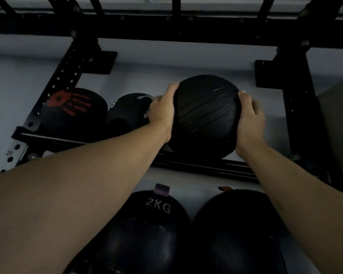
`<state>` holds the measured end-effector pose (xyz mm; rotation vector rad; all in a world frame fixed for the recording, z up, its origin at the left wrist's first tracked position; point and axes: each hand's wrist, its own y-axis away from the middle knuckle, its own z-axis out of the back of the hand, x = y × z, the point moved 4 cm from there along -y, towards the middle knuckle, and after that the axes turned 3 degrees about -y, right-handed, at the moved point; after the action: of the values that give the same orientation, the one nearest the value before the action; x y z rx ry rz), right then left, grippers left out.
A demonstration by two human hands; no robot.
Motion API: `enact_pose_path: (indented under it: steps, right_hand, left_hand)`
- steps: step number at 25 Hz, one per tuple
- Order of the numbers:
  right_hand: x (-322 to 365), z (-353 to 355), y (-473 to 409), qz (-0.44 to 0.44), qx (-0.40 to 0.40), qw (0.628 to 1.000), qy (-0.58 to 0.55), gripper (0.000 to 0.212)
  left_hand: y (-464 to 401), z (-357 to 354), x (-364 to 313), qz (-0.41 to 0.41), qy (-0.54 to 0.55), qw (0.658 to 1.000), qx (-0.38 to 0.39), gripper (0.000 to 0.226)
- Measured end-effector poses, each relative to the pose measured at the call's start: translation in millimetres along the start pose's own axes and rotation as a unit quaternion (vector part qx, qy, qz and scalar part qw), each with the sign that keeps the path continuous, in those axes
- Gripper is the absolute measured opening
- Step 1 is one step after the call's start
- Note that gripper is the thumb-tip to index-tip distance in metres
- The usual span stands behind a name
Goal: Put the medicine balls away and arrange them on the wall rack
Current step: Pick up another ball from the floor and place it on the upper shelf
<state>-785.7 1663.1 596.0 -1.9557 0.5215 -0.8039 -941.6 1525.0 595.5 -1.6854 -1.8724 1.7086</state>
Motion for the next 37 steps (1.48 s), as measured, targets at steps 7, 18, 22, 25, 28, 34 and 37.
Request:
enact_pose_path:
  steps: [7, 18, 22, 25, 28, 34, 37]
  right_hand:
    - [-83.9, -4.3, -71.8, 0.041, 0.006, 0.999, -0.005, 0.057]
    - [-149.2, -12.7, -108.4, 0.003, 0.106, 0.976, 0.188, 0.034]
    - [-142.6, -12.1, -98.7, 0.03, 0.1, 0.974, 0.203, 0.034]
    - [-133.8, -16.7, -89.0, 0.104, 0.102, 0.951, 0.271, 0.043]
    - [-128.9, -21.6, -79.8, 0.121, 0.127, 0.934, 0.312, 0.048]
    - [-124.1, -9.8, -62.1, 0.106, 0.184, 0.905, 0.368, 0.057]
    - [-122.2, 1.6, -53.3, 0.115, 0.203, 0.901, 0.366, 0.058]
  left_hand:
    - [-83.5, -26.4, 54.1, -0.076, -0.028, 0.997, 0.009, 0.062]
    - [-121.9, -40.3, 111.8, -0.23, -0.234, 0.943, 0.061, 0.034]
    - [-116.2, -40.2, 112.3, -0.229, -0.247, 0.939, 0.074, 0.04]
    - [-114.1, -39.6, 111.5, -0.235, -0.28, 0.928, 0.074, 0.044]
    - [-106.5, -37.8, 110.2, -0.246, -0.338, 0.906, 0.073, 0.048]
    - [-79.5, -24.5, 113.1, -0.224, -0.408, 0.881, 0.083, 0.055]
    - [-65.1, -20.4, 108.3, -0.21, -0.419, 0.88, 0.08, 0.055]
